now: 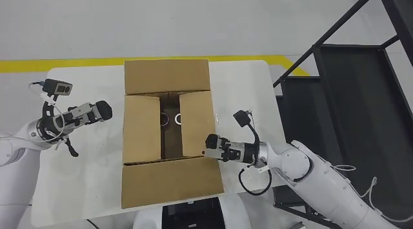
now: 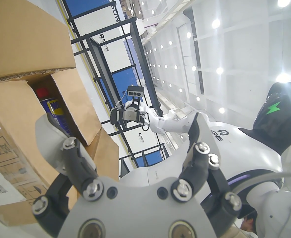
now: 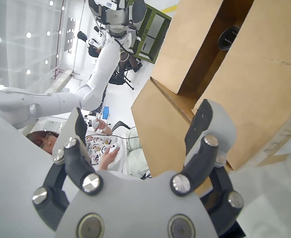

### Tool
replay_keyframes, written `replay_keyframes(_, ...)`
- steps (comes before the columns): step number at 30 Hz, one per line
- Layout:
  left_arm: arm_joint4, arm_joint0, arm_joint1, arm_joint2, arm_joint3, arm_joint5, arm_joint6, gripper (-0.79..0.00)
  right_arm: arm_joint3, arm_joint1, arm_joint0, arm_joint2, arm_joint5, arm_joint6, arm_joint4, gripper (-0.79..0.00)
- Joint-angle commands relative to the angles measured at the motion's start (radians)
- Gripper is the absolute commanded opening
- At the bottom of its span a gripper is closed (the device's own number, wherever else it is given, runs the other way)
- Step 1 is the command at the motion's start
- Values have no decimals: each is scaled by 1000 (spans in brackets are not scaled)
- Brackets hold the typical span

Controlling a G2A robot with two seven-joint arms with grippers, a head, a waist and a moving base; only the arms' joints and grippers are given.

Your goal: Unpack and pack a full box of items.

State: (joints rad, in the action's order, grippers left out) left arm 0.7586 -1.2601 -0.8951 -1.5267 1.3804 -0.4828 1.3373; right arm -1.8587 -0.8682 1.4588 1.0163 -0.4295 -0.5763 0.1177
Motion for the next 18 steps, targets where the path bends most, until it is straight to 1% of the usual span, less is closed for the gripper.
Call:
replay_keyframes(1,-2,-4,1,-9,1,0,0,0,4,-12,-32,-39,59,6,-11,0)
replay_keyframes(3,-1,-10,2,-19,1,0,0,0,15,-28,-67,-84,106,11,-8,0)
replay_keyframes(6,0,-18,4,-32,3,-2,-2,0,39,-54,-123,-152,150,18,-15,0)
replay_keyframes(12,4,-38,7,-60,5,-5,-5,0,114,-103,-218,-245,196,55,-10,0)
replay_keyframes(18,10,-49,7,-69,2,-6,-6,0,119,-107,-227,-248,192,52,-4,0)
